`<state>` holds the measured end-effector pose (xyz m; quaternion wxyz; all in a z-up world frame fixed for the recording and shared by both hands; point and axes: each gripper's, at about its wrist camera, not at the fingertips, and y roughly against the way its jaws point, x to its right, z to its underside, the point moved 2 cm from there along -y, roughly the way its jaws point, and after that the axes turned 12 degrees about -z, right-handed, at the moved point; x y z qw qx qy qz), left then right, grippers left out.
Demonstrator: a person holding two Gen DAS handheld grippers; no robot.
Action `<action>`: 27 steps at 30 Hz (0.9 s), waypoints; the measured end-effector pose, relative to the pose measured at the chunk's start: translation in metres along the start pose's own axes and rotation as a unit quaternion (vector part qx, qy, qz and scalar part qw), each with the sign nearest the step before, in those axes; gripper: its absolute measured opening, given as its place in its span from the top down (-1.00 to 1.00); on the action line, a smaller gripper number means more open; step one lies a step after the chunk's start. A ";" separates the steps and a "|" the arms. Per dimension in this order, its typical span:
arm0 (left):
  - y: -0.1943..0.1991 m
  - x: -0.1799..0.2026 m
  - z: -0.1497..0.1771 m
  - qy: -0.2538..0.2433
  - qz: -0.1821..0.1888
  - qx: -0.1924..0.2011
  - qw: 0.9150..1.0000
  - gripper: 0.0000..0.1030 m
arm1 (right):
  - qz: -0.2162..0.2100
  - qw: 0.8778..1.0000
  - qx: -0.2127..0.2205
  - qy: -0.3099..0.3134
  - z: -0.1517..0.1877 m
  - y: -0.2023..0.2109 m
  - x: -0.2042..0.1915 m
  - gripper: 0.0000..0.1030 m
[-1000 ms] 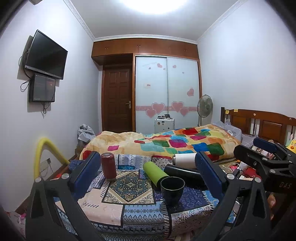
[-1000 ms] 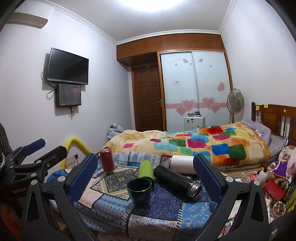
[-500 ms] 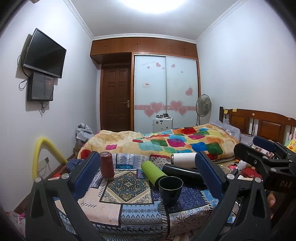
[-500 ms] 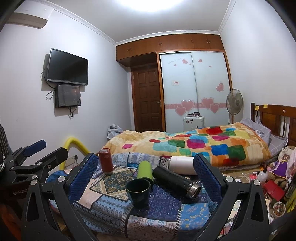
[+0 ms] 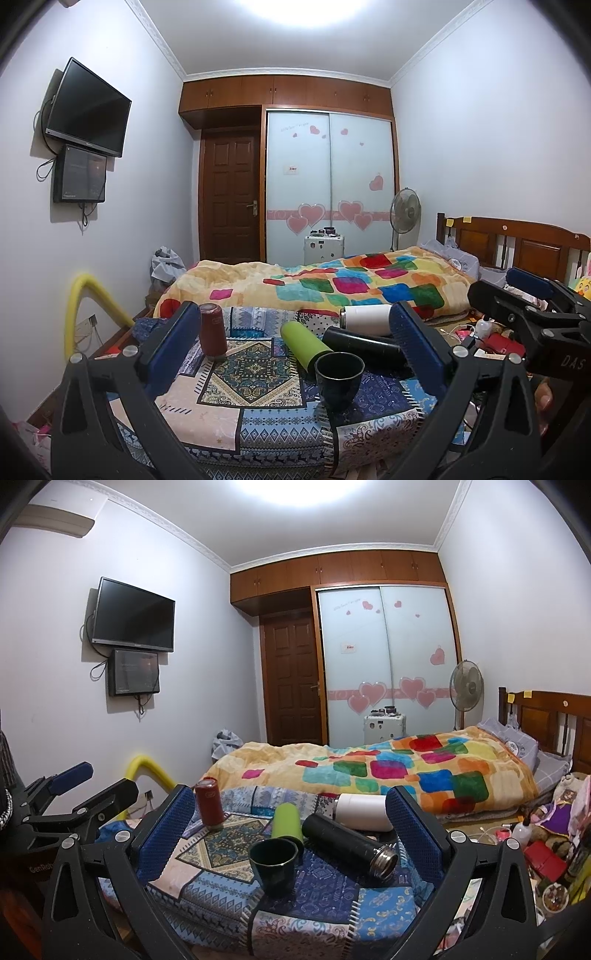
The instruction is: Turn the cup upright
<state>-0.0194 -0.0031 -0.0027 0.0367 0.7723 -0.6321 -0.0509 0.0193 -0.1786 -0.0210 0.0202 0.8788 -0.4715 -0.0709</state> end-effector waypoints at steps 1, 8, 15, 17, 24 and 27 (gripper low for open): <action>0.000 0.000 0.000 0.000 0.000 -0.001 1.000 -1.00 | -0.001 1.000 0.000 -0.001 0.000 0.000 0.000 -1.00; -0.001 -0.001 0.000 0.002 0.005 -0.001 1.000 -1.00 | -0.002 1.000 0.000 -0.002 0.000 0.000 0.000 -1.00; -0.002 -0.001 0.000 0.005 0.011 -0.009 1.000 -1.00 | -0.002 1.000 0.000 -0.003 -0.001 0.000 -0.001 -1.00; -0.004 -0.001 0.000 0.005 0.013 -0.011 1.000 -1.00 | -0.002 1.000 0.000 -0.003 -0.001 0.000 -0.001 -1.00; -0.005 0.000 0.001 0.004 0.011 -0.017 1.000 -1.00 | -0.001 1.000 -0.001 -0.004 -0.001 0.000 -0.001 -1.00; -0.007 0.000 0.003 0.005 0.013 -0.022 1.000 -1.00 | -0.002 1.000 -0.002 -0.006 -0.001 -0.001 -0.001 -1.00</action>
